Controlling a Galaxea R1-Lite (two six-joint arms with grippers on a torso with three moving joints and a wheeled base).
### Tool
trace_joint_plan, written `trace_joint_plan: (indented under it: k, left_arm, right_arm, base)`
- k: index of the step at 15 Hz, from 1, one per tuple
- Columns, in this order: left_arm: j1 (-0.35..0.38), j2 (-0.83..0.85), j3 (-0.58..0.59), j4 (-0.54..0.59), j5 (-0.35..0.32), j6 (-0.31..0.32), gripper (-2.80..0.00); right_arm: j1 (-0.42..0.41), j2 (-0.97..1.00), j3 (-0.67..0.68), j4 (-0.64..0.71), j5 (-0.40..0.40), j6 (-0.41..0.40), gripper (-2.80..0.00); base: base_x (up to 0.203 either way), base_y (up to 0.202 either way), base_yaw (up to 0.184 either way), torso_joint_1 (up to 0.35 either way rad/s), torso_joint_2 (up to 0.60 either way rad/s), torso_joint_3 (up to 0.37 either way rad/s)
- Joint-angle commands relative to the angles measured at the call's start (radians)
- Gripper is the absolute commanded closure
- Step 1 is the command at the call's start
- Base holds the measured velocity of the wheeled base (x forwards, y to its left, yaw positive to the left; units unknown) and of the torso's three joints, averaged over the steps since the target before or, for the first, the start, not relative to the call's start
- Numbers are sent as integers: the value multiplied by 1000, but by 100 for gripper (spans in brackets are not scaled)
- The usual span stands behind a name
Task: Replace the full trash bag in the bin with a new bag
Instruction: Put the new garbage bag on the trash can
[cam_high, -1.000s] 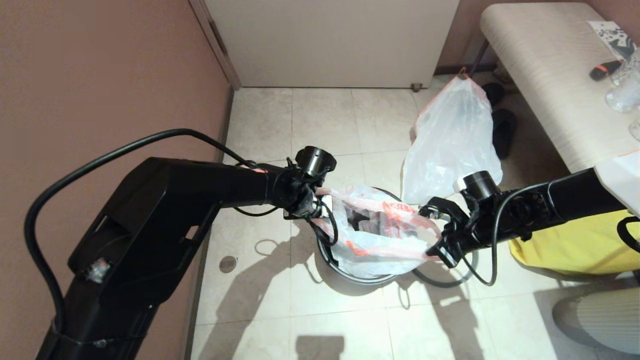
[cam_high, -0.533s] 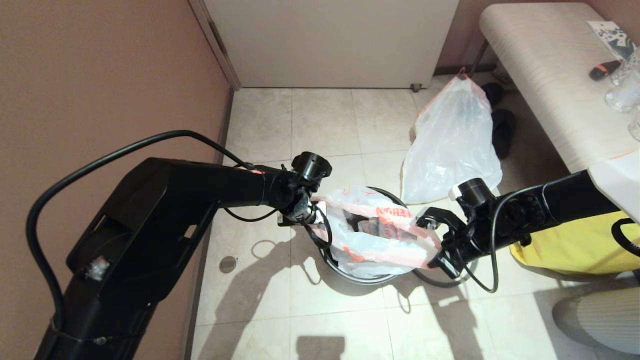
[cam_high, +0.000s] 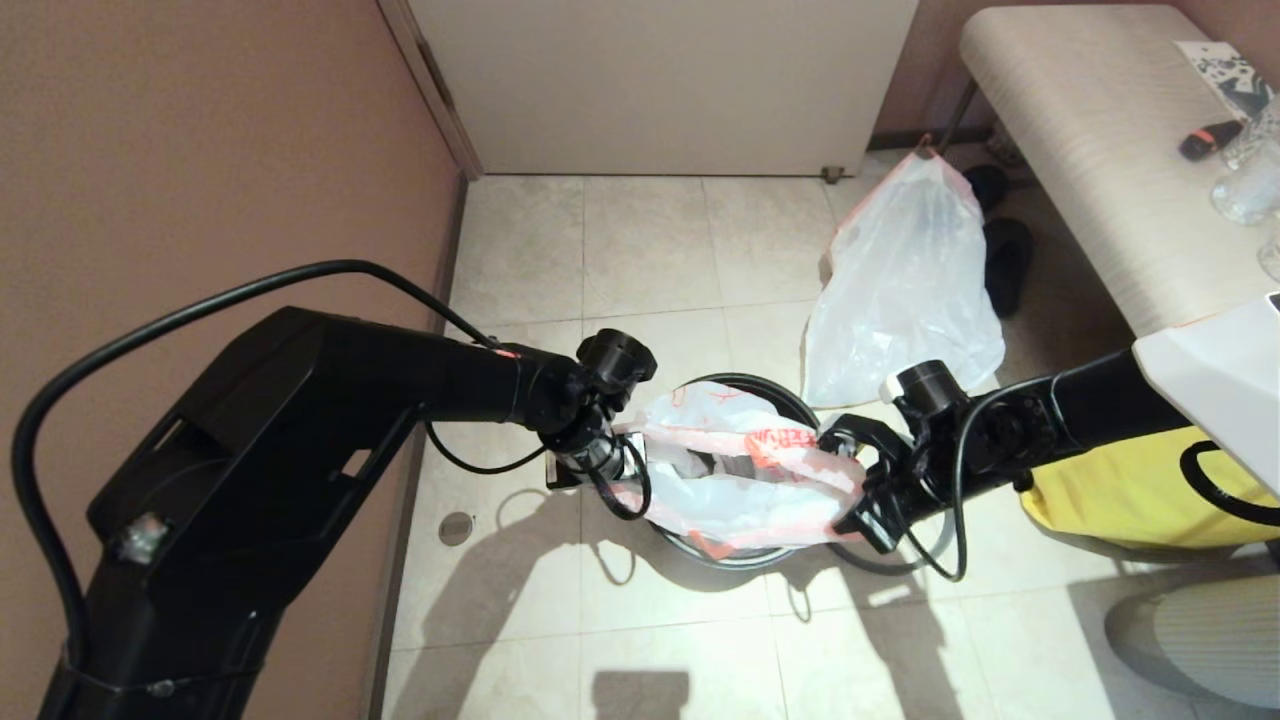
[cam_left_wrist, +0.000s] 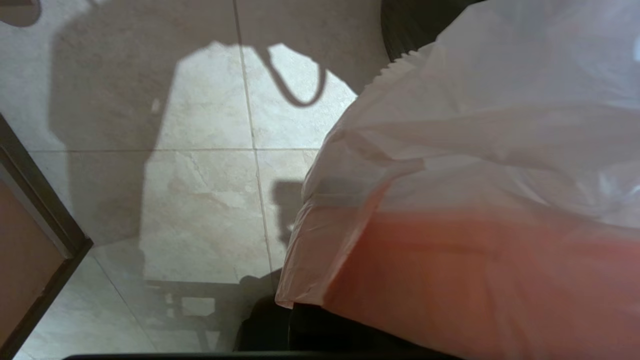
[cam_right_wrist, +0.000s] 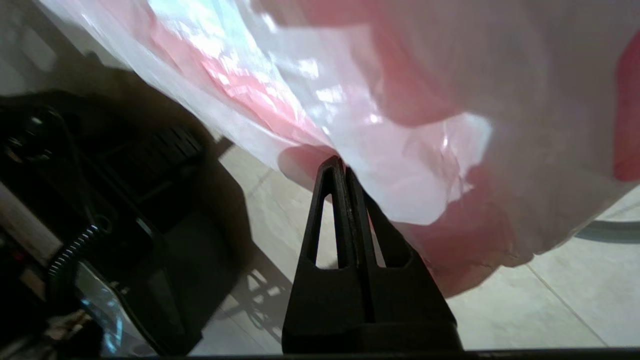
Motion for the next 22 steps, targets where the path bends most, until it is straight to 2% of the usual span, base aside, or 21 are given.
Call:
trace_joint_plan:
  k: [1, 4, 6, 10, 14, 17, 20, 22]
  left_arm:
    - [-1, -18, 24, 3, -5, -5, 0]
    - [0, -18, 67, -18, -6, -7, 0]
    - [2, -19, 105, -64, -5, -7, 0]
    - [5, -40, 150, -75, -6, -7, 0]
    - [18, -40, 202, -92, -6, -19, 0]
    - [18, -42, 250, -161, -5, -20, 0]
    - [17, -49, 271, -171, -9, -21, 0]
    - [20, -41, 278, -172, -11, -22, 0]
  right_arm:
    - [-2, -47, -15, 2, 94, 50, 0]
    - [-5, -48, -53, -3, 105, 94, 0]
    - [-20, -20, -59, -57, 97, 105, 0]
    - [-32, 22, -60, -78, 9, 81, 0]
    - [-31, 24, -53, -63, -7, 49, 0]
    - [-30, 17, -49, -18, -23, 19, 0]
    - [-29, -15, -58, 117, -26, -22, 0]
    - [-30, -2, -60, 130, -41, -34, 0]
  base:
    - [0, 0, 0, 0, 0, 0]
    - [0, 0, 0, 0, 0, 0]
    - [0, 0, 0, 0, 0, 0]
    - [0, 0, 0, 0, 0, 0]
    - [0, 0, 0, 0, 0, 0]
    - [0, 0, 0, 0, 0, 0]
    - [0, 0, 0, 0, 0, 0]
    - [0, 0, 0, 0, 0, 0]
